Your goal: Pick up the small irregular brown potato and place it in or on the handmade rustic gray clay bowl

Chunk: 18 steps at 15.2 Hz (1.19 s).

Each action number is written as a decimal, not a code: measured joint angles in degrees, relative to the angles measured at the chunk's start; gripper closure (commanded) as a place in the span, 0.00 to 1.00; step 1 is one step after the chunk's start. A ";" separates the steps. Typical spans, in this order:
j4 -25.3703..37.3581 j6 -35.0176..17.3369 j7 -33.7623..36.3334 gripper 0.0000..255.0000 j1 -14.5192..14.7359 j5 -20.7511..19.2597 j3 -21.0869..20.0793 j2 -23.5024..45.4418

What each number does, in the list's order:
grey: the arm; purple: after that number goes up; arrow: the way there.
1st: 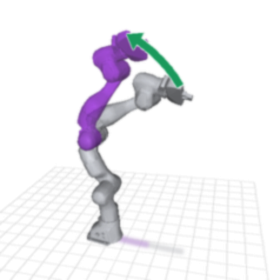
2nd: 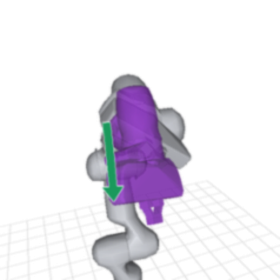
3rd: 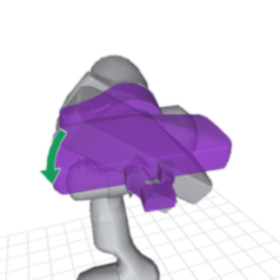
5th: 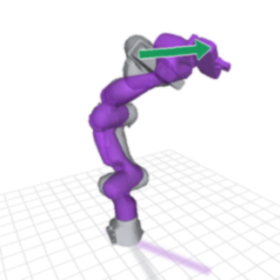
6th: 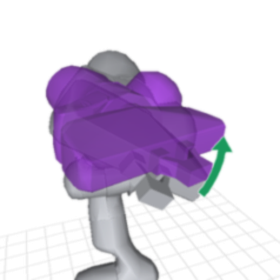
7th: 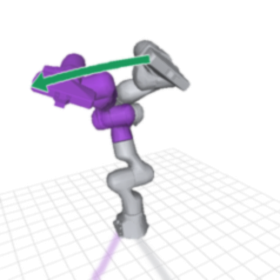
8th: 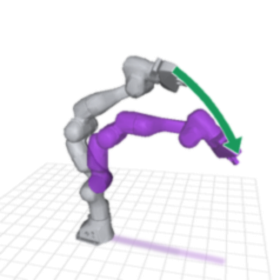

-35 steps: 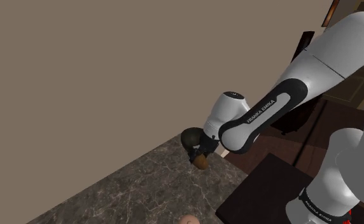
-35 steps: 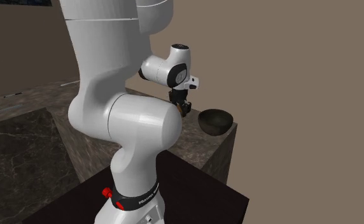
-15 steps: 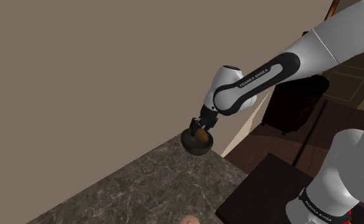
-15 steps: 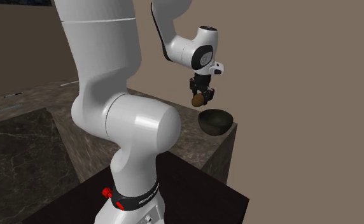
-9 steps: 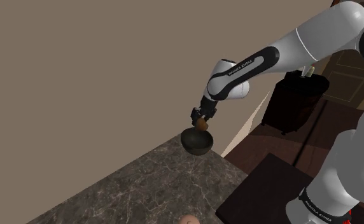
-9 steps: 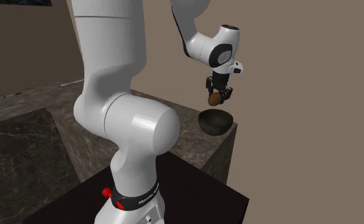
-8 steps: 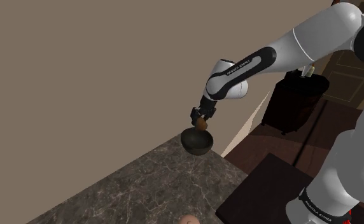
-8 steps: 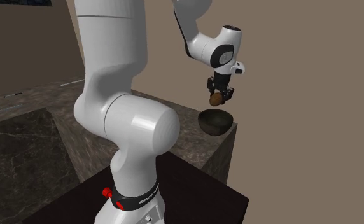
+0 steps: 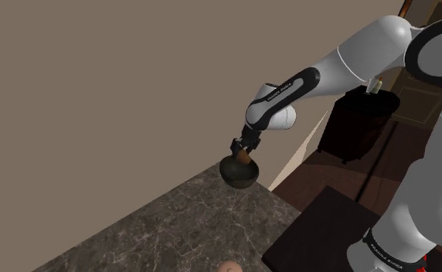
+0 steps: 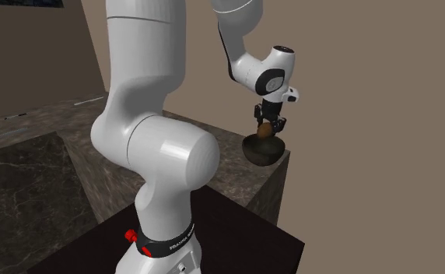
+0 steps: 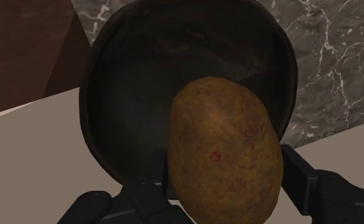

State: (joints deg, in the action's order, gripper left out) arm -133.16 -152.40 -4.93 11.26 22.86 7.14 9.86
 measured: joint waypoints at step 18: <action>-0.01 -3.54 -3.10 0.00 -0.73 3.38 -1.28 3.74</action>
State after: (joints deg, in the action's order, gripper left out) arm -133.17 -155.93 -8.02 10.53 26.24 5.86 13.60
